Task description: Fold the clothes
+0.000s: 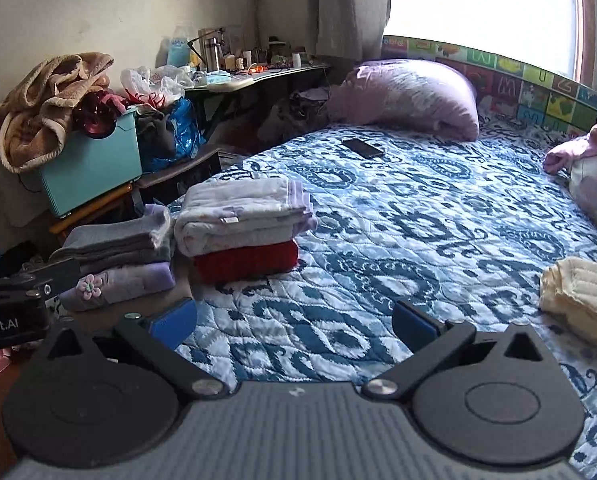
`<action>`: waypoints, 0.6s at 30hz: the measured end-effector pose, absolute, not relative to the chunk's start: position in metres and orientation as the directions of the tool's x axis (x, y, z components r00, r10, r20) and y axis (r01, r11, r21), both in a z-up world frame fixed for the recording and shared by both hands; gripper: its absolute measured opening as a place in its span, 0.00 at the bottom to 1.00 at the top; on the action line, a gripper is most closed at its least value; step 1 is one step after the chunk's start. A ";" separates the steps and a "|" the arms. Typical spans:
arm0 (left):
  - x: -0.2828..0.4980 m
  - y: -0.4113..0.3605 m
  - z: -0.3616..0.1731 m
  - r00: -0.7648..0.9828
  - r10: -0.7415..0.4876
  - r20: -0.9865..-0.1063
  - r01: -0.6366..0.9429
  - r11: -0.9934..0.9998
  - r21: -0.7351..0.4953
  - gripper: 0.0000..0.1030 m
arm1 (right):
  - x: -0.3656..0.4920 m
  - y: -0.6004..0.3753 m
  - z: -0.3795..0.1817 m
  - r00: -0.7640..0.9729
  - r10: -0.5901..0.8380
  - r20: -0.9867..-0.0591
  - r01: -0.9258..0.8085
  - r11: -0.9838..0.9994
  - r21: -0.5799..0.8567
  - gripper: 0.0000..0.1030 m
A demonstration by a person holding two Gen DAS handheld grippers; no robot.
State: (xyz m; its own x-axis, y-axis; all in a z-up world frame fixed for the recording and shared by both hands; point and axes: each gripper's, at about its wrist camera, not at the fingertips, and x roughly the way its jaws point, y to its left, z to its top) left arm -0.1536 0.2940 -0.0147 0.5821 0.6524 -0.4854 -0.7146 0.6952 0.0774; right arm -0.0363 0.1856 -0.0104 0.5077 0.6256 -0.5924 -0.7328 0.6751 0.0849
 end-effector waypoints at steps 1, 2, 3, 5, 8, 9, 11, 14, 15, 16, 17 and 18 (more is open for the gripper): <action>-0.153 0.295 -0.014 0.582 0.652 -0.486 -0.716 0.694 0.076 1.00 | -0.036 0.186 -0.010 0.508 0.627 -0.591 -0.733 0.675 0.086 1.00; -0.153 0.295 -0.014 0.583 0.651 -0.486 -0.715 0.695 0.074 1.00 | -0.036 0.187 -0.009 0.507 0.629 -0.589 -0.733 0.674 0.088 1.00; -0.153 0.296 -0.014 0.584 0.650 -0.487 -0.714 0.696 0.073 1.00 | -0.036 0.188 -0.008 0.508 0.630 -0.587 -0.733 0.674 0.089 1.00; -0.151 0.297 -0.015 0.583 0.648 -0.490 -0.713 0.697 0.074 1.00 | -0.035 0.190 -0.008 0.507 0.631 -0.587 -0.734 0.674 0.091 1.00; -0.151 0.300 -0.017 0.581 0.644 -0.498 -0.711 0.699 0.074 1.00 | -0.035 0.192 -0.008 0.501 0.633 -0.590 -0.737 0.670 0.094 1.00; -0.151 0.300 -0.017 0.581 0.642 -0.500 -0.711 0.699 0.072 1.00 | -0.036 0.192 -0.008 0.500 0.634 -0.590 -0.738 0.668 0.093 1.00; -0.151 0.301 -0.019 0.582 0.640 -0.503 -0.710 0.701 0.070 1.00 | -0.037 0.193 -0.008 0.497 0.635 -0.592 -0.741 0.666 0.092 1.00; -0.151 0.301 -0.019 0.585 0.636 -0.503 -0.706 0.704 0.069 1.00 | -0.037 0.194 -0.007 0.494 0.636 -0.593 -0.743 0.663 0.091 1.00; -0.151 0.301 -0.019 0.586 0.636 -0.502 -0.705 0.705 0.070 1.00 | -0.038 0.194 -0.007 0.494 0.636 -0.593 -0.744 0.662 0.090 1.00; -0.151 0.301 -0.019 0.586 0.636 -0.502 -0.705 0.706 0.071 1.00 | -0.038 0.194 -0.007 0.494 0.636 -0.593 -0.745 0.662 0.089 1.00; -0.150 0.301 -0.019 0.586 0.636 -0.501 -0.704 0.706 0.072 1.00 | -0.038 0.194 -0.006 0.494 0.637 -0.592 -0.745 0.661 0.090 1.00; -0.150 0.301 -0.019 0.587 0.636 -0.501 -0.704 0.707 0.073 1.00 | -0.038 0.194 -0.006 0.493 0.638 -0.591 -0.746 0.660 0.090 1.00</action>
State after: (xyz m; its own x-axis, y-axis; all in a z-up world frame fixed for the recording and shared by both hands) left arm -0.1503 0.3009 -0.0189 0.5869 0.6362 -0.5008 -0.7039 0.7066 0.0726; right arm -0.0384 0.1943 -0.0060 0.4935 0.6378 -0.5913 -0.7457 0.6602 0.0899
